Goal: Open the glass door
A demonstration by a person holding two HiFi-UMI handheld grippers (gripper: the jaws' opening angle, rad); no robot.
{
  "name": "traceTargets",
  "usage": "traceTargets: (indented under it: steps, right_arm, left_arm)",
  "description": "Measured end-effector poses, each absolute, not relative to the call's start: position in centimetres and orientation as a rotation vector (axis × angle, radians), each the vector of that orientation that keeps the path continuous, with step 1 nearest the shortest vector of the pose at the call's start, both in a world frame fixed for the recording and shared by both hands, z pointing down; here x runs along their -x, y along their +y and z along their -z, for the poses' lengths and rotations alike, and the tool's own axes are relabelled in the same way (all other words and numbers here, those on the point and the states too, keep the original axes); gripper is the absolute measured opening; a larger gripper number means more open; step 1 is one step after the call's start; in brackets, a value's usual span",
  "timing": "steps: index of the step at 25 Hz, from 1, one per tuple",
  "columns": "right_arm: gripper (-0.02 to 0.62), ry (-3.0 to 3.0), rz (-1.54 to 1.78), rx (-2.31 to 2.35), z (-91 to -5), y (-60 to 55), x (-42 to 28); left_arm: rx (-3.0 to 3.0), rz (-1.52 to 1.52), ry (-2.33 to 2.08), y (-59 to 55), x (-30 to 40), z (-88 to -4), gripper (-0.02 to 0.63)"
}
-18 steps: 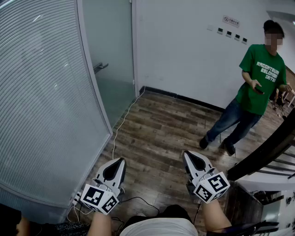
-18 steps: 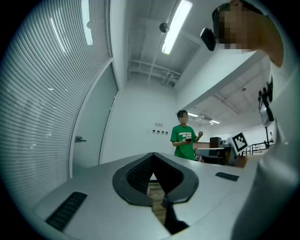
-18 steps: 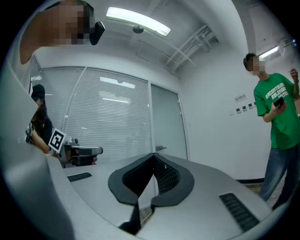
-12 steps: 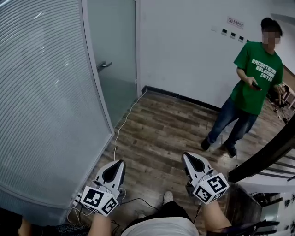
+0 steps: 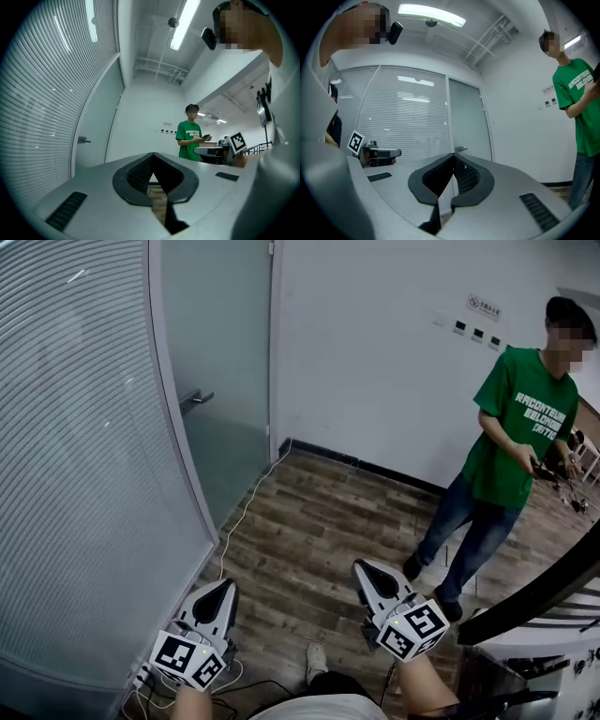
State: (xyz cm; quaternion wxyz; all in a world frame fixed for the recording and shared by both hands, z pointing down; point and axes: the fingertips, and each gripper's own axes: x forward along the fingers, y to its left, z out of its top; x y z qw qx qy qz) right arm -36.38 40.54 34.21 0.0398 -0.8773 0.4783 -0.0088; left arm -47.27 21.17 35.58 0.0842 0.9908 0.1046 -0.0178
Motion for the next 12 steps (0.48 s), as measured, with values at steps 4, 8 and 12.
traceTargets:
  steps: [4,8,12]
  right_arm:
    - [0.002,1.463,0.032,2.684,-34.1,39.5,28.2]
    - [0.002,1.499,0.043,2.672,-34.1,40.3,21.3]
    - [0.002,1.520,0.024,2.682,-33.2,41.4,16.1]
  left_arm:
    - [-2.947,0.064,0.320,20.0,39.0,-35.4,0.002]
    - [-2.961,0.066,0.287,20.9,32.0,-35.2,0.002]
    - [-2.959,0.087,0.295,22.2,26.6,-34.6,0.002]
